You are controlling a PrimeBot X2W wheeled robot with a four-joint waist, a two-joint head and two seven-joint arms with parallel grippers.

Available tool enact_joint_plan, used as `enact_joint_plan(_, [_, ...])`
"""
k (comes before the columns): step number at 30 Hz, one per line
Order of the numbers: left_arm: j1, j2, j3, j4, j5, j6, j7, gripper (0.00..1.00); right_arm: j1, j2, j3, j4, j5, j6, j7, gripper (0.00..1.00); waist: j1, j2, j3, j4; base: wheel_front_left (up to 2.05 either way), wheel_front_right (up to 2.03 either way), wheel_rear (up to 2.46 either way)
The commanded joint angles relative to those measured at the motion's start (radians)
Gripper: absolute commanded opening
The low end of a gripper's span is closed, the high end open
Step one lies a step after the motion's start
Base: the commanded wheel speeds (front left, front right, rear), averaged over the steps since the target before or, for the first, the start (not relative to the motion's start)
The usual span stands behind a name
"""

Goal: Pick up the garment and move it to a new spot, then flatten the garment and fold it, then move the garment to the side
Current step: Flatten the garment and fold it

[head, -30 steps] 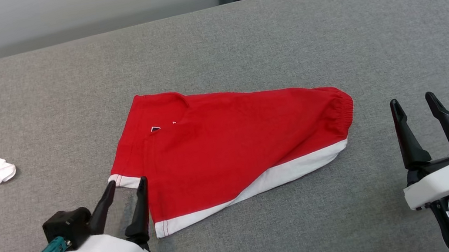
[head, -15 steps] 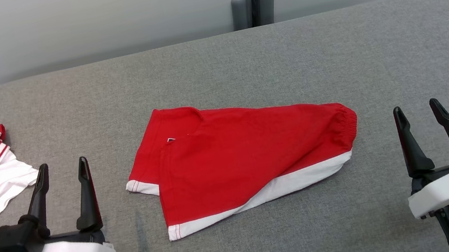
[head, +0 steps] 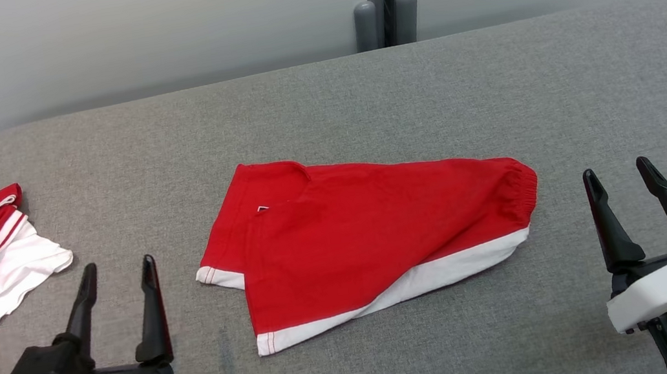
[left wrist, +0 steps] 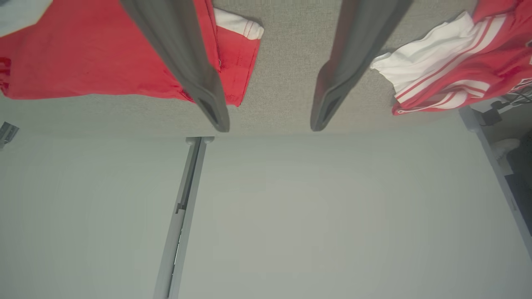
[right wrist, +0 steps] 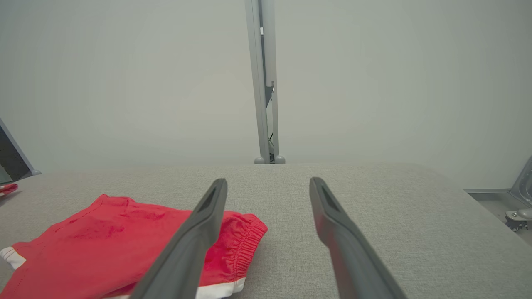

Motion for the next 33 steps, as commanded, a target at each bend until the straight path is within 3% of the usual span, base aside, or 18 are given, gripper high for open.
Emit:
enact_joint_plan(1, [-0.006, 0.005, -0.016, -0.004, -0.003, -0.013, 0.02, 1.0, 0.006, -0.004, -0.002, -0.004, 0.0, 0.0, 0.001, 1.0, 0.0, 0.0, 0.002, 0.001, 0.0, 0.0, 0.0])
enact_joint_plan(13, [-0.017, -0.035, -0.198, 0.113, -0.085, -0.142, 0.259, 1.0, 0.003, -0.004, 0.019, 0.013, 0.021, 0.0, -0.009, 1.0, 0.0, 0.0, 0.053, -0.022, 0.0, 0.0, 0.0])
enact_joint_plan(22, [-0.038, -0.055, -0.219, 0.22, -0.126, -0.182, 0.287, 1.0, -0.007, -0.004, 0.014, 0.027, 0.024, 0.0, -0.017, 1.0, 0.0, 0.0, 0.078, -0.038, 0.0, 0.0, 0.0])
enact_joint_plan(23, [-0.044, -0.057, -0.22, 0.227, -0.127, -0.186, 0.283, 0.89, -0.007, -0.004, 0.012, 0.029, 0.025, 0.0, -0.018, 1.0, 0.0, 0.0, 0.08, -0.039, 0.0, 0.0, 0.0])
enact_joint_plan(24, [-0.049, -0.059, -0.217, 0.233, -0.128, -0.19, 0.279, 0.69, -0.006, -0.004, 0.011, 0.03, 0.025, 0.0, -0.018, 1.0, 0.0, 0.0, 0.082, -0.039, 0.0, 0.0, 0.0])
enact_joint_plan(25, [-0.055, -0.058, -0.213, 0.247, -0.133, -0.197, 0.275, 0.06, -0.004, -0.004, 0.007, 0.036, 0.022, 0.0, -0.015, 1.0, 0.0, 0.0, 0.086, -0.04, 0.0, 0.0, 0.0])
enact_joint_plan(26, [-0.058, -0.057, -0.213, 0.254, -0.135, -0.201, 0.274, 0.0, -0.002, -0.004, 0.007, 0.039, 0.018, 0.0, -0.012, 1.0, 0.0, 0.0, 0.087, -0.04, 0.0, 0.0, 0.0])
enact_joint_plan(33, [-0.083, -0.053, -0.221, 0.281, -0.145, -0.224, 0.286, 0.0, 0.015, -0.016, 0.035, 0.068, 0.004, 0.0, 0.009, 1.0, 0.0, 0.0, 0.092, -0.039, 0.0, 0.0, 0.0])
